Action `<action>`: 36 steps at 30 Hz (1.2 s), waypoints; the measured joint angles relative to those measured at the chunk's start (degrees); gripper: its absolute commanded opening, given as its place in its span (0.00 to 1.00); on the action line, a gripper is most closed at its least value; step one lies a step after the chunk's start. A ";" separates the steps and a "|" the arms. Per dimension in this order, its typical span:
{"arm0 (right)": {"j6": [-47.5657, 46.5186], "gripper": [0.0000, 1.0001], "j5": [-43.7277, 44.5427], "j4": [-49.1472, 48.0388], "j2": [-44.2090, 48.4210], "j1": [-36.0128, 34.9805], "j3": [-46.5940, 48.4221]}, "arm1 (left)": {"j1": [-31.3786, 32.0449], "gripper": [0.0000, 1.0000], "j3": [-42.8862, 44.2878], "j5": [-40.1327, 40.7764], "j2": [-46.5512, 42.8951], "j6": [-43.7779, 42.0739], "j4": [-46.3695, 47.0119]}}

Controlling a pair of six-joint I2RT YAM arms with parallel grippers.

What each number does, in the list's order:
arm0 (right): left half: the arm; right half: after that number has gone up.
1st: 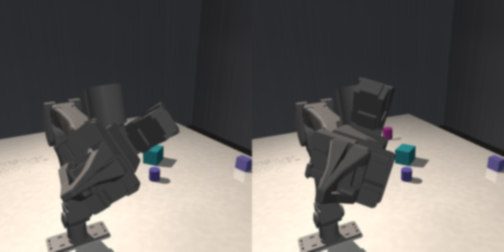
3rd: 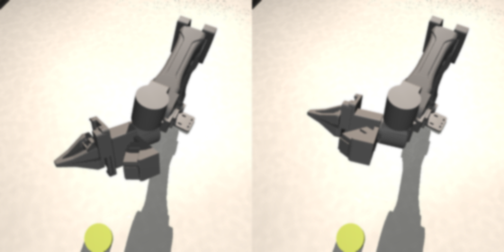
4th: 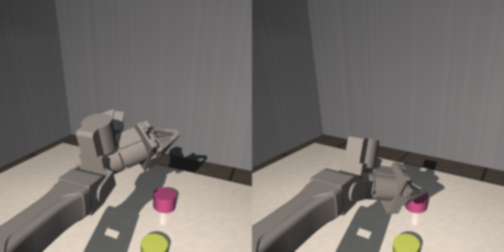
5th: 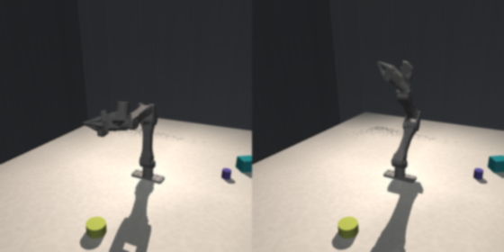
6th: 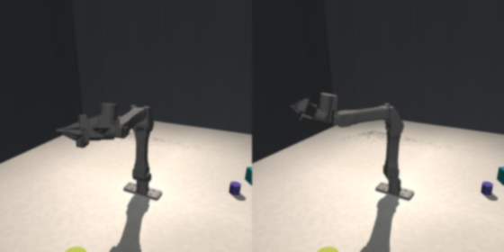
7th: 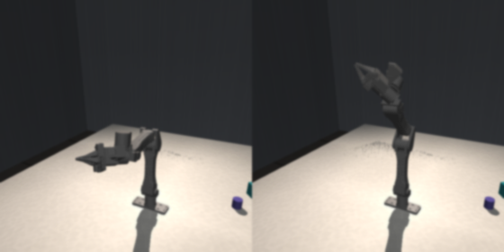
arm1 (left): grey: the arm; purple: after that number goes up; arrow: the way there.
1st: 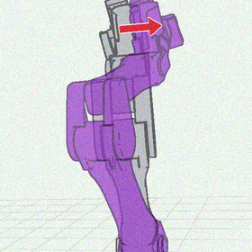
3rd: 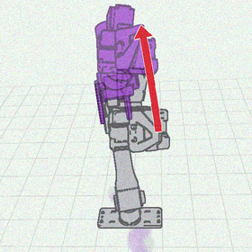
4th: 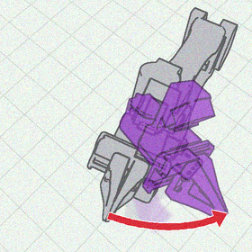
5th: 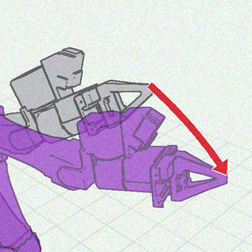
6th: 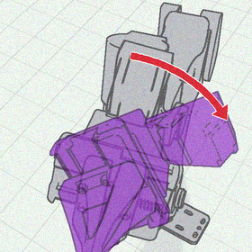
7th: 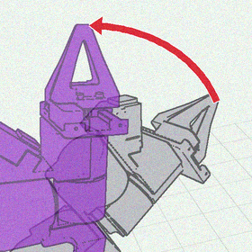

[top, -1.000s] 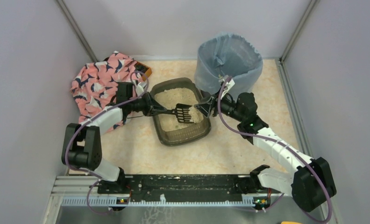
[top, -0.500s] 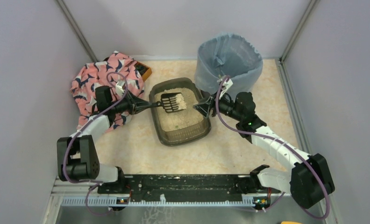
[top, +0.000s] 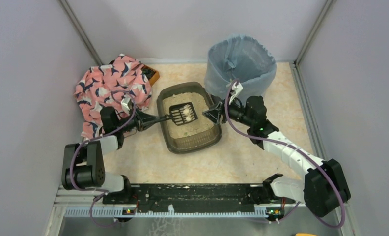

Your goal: Clean the litter box

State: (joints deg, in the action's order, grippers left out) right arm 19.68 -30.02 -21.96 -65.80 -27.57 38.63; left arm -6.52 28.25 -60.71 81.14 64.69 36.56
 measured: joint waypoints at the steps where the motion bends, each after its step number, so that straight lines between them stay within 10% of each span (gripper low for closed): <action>1: 0.00 0.55 0.00 0.31 -0.11 0.00 0.17 | -0.35 0.00 -2.54 -0.24 0.02 1.18 2.40; 36: 1.84 0.54 -1.36 -0.07 -3.52 0.00 0.92 | 0.17 0.00 -4.87 -0.76 1.31 3.39 7.02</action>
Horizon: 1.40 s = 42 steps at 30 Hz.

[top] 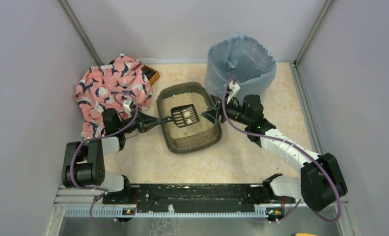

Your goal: Clean the litter box

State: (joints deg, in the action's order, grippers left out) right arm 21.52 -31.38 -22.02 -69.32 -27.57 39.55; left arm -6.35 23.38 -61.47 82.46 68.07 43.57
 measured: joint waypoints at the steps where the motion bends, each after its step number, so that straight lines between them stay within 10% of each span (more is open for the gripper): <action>1: -0.02 0.54 0.00 0.00 0.02 0.00 0.00 | 0.35 0.00 -0.33 0.09 0.00 0.11 0.37; 17: 0.15 0.55 -0.44 -0.50 0.13 0.00 0.00 | -1.38 0.00 -2.27 1.20 -2.86 -1.20 -5.53; 42: 0.04 0.55 -2.69 2.01 9.07 0.00 1.51 | 4.72 0.00 41.99 10.80 2.34 2.91 -23.10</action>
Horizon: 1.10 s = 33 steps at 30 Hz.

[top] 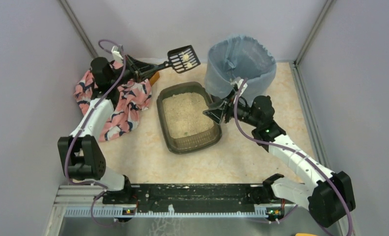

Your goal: Clean the litter box

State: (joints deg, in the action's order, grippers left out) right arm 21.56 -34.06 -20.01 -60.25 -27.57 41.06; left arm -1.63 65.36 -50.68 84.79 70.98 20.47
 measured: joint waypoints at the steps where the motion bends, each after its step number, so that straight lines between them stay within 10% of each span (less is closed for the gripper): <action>1: -0.09 0.55 -0.11 0.24 0.22 0.00 0.00 | 1.18 0.00 1.86 0.63 1.16 0.17 0.04; 21: -3.13 0.55 0.94 6.36 7.67 0.00 -0.04 | 15.17 0.00 29.11 9.60 20.81 -0.70 1.14; 33: -3.56 0.55 1.70 7.15 9.20 0.00 -0.94 | 23.50 0.00 38.36 13.84 26.62 -29.81 -4.96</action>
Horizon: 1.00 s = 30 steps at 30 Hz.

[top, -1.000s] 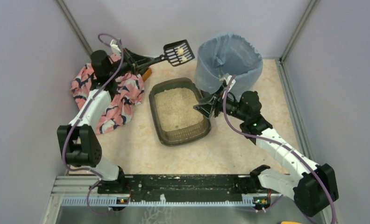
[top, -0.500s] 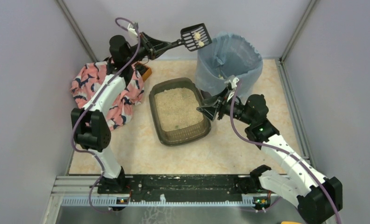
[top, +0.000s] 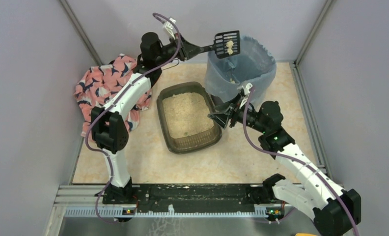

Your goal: Clean the litter box

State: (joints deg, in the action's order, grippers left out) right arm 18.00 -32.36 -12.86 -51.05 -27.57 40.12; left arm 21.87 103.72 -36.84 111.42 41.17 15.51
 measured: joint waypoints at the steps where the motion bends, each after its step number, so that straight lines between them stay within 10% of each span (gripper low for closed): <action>1: 0.00 0.55 0.02 0.13 0.00 0.00 0.00 | 0.37 0.00 -0.13 0.11 -0.11 -2.91 -0.15; 15: 0.04 0.55 0.11 -0.13 -2.47 0.00 0.00 | 8.55 0.00 -8.46 1.81 -8.79 -42.29 -1.14; 30: 0.07 0.55 0.07 -0.90 -3.04 0.00 0.00 | 8.37 0.00 -12.20 7.15 -11.43 -45.48 0.79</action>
State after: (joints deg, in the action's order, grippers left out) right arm 18.06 -32.29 -13.76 -54.08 -27.57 40.12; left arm 30.24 91.53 -29.69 99.98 -4.32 16.29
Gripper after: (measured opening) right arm 0.548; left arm 0.198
